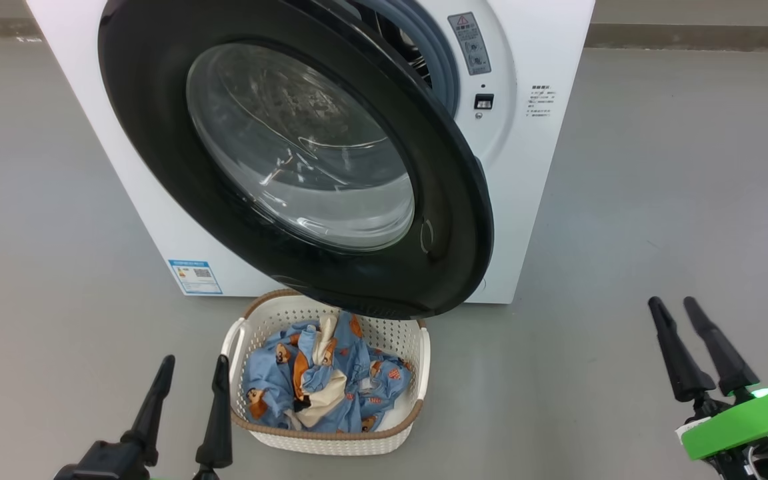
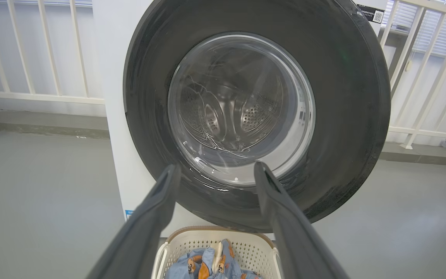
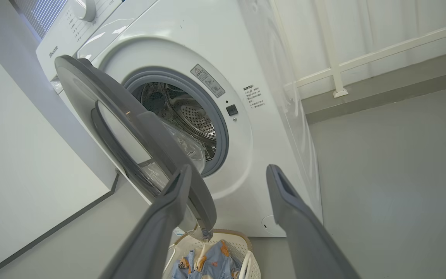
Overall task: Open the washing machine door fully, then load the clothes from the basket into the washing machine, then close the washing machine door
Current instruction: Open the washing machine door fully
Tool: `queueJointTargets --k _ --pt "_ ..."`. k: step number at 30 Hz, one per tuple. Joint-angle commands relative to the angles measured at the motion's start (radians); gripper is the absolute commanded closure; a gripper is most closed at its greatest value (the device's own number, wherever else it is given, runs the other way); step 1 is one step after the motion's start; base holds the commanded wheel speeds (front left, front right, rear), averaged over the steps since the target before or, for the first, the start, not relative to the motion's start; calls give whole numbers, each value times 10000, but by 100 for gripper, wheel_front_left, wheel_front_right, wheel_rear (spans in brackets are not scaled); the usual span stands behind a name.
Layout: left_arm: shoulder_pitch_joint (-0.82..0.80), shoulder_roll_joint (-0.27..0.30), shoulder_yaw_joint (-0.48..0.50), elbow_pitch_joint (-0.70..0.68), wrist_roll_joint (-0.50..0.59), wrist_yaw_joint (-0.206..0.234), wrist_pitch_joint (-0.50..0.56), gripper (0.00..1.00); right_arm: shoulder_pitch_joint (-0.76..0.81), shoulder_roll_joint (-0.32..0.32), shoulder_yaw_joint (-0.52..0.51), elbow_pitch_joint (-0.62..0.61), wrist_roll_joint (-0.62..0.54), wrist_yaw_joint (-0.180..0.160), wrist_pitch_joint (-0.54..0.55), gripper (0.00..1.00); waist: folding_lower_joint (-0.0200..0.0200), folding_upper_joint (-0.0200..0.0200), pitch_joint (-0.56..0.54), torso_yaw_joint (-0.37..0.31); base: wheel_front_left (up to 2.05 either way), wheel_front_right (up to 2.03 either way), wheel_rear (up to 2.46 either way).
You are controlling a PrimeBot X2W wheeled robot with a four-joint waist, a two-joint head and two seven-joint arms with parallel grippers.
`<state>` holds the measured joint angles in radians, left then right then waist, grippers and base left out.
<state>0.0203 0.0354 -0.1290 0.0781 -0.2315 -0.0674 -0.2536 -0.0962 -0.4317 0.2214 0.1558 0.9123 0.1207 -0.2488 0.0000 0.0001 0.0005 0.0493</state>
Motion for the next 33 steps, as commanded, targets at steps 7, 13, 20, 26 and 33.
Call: queueJointTargets --k 7,13,20,26,33 --pt "-145 148 204 -395 -134 113 -82 0 197 342 -575 39 -1616 100 -127 0 0 -1 75 4 0 0 0" --pt "-152 148 161 -420 -132 167 -82 0 314 682 -983 169 -2340 100 -128 0 0 -1 95 86 0 0 0" --pt "-160 148 157 -402 -133 177 -82 0 353 899 -1099 197 -2700 100 -129 0 0 -1 88 140 0 0 0" --pt "-184 148 167 -366 -132 164 -82 0 348 945 -1100 195 -2784 100 -129 0 0 -1 67 162 0 0 0" --pt "-204 148 177 -333 -131 141 -82 0 327 957 -1090 219 -2804 100 -129 0 0 -1 43 169 0 0 0"
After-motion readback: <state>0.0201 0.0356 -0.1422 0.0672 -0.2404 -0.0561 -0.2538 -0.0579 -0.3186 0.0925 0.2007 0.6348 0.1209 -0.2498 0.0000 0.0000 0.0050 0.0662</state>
